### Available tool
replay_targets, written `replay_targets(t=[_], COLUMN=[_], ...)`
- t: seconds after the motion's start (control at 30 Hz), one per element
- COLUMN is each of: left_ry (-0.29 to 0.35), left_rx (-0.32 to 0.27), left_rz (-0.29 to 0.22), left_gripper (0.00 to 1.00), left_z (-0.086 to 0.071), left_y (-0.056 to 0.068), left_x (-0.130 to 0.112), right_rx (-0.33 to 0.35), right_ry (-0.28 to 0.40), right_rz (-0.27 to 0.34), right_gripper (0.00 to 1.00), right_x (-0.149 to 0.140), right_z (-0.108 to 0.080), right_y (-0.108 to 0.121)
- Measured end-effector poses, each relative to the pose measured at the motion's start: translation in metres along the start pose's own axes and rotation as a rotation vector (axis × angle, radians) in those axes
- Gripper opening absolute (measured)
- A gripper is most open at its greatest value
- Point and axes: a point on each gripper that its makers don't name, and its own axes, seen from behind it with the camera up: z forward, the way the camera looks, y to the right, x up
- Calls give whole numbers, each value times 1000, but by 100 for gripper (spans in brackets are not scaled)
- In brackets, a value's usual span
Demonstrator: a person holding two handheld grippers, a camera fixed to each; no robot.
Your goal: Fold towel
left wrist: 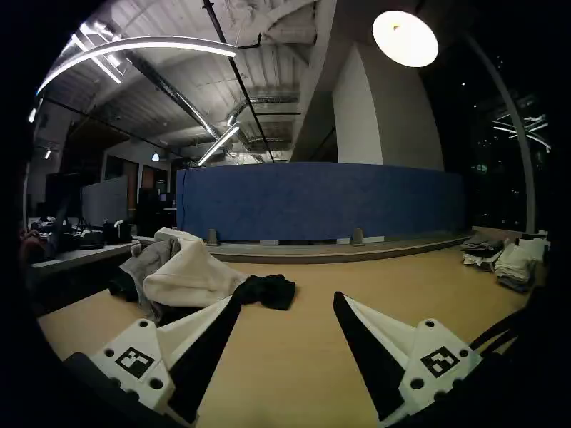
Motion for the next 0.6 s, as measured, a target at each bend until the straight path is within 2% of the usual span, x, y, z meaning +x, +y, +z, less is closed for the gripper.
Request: replay_targets(t=[0.6], left_ry=[1], left_rx=[-1], left_rz=[-1], left_gripper=[96], left_z=[-1], left_y=[-3], left_x=[-2], right_rx=[0], right_ry=[0], right_rz=[0], right_gripper=[100], right_x=[-1], right_z=[0], right_y=[1])
